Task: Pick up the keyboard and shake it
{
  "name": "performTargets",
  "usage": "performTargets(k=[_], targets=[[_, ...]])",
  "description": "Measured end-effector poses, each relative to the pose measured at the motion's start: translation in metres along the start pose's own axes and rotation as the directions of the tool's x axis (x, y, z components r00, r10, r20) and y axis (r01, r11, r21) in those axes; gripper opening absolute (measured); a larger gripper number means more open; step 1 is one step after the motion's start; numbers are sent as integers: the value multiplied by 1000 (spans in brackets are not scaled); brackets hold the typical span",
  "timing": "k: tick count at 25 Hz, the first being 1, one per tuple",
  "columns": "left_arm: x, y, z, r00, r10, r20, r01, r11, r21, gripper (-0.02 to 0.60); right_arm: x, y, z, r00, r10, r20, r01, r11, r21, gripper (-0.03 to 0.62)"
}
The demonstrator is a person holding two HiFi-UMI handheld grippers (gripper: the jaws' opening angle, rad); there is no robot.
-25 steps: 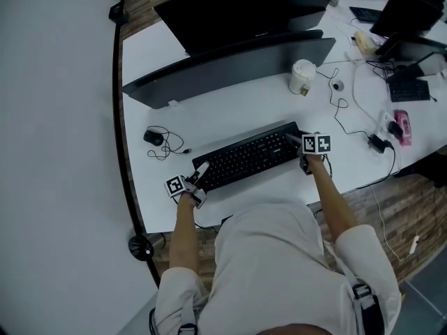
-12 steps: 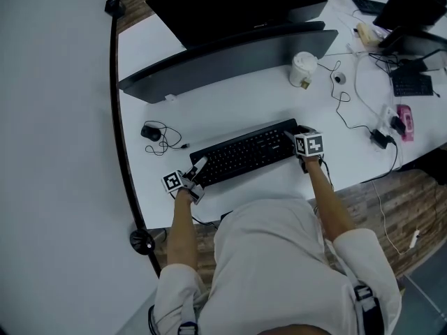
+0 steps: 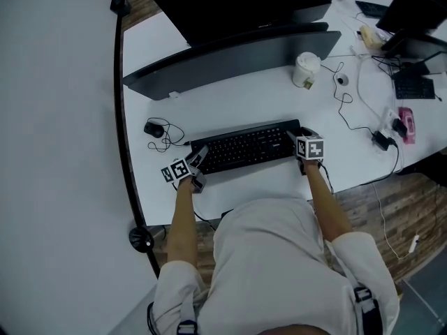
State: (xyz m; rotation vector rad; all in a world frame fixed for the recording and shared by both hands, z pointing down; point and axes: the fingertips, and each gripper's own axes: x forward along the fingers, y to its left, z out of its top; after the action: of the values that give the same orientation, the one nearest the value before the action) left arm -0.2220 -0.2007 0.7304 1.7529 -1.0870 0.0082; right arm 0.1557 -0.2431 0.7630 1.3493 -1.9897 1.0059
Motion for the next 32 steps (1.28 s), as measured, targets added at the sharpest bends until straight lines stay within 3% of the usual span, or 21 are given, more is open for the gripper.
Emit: performTargets(k=[3,7,15,21,23,26,29,32], targets=[[-1,5,1,995,100,11,-100,991,84,242,-2,-1,-2,1000,-5,2,5,1000,-4,281],[-1,17,-3,970,243,9,-241,957,161,268,-2,1,-2,1000,-13,13,13,1000,-22,279],[1,31,-16,913,407,-5,-399,898,187,290,-3,2,0,999,-32,25,33,997,-65,279],[-2,30,-18,851,525,-9,-494,807,324,291,-5,1,-6,999,-40,1,40,997,-72,279],[-1,27,-16,849,528,-4,-494,797,346,287,-10,0,-3,999,-50,8,51,996,-78,277],[-5,23,-16,861,509,16,-475,791,387,264,-22,4,3,998,-53,40,57,994,-96,207],[-15,11,-21,879,475,45,-452,800,395,262,-33,15,0,998,-34,45,40,991,-131,209],[-28,-3,-29,890,451,68,-432,787,441,262,-42,31,-11,999,-20,50,27,989,-147,213]])
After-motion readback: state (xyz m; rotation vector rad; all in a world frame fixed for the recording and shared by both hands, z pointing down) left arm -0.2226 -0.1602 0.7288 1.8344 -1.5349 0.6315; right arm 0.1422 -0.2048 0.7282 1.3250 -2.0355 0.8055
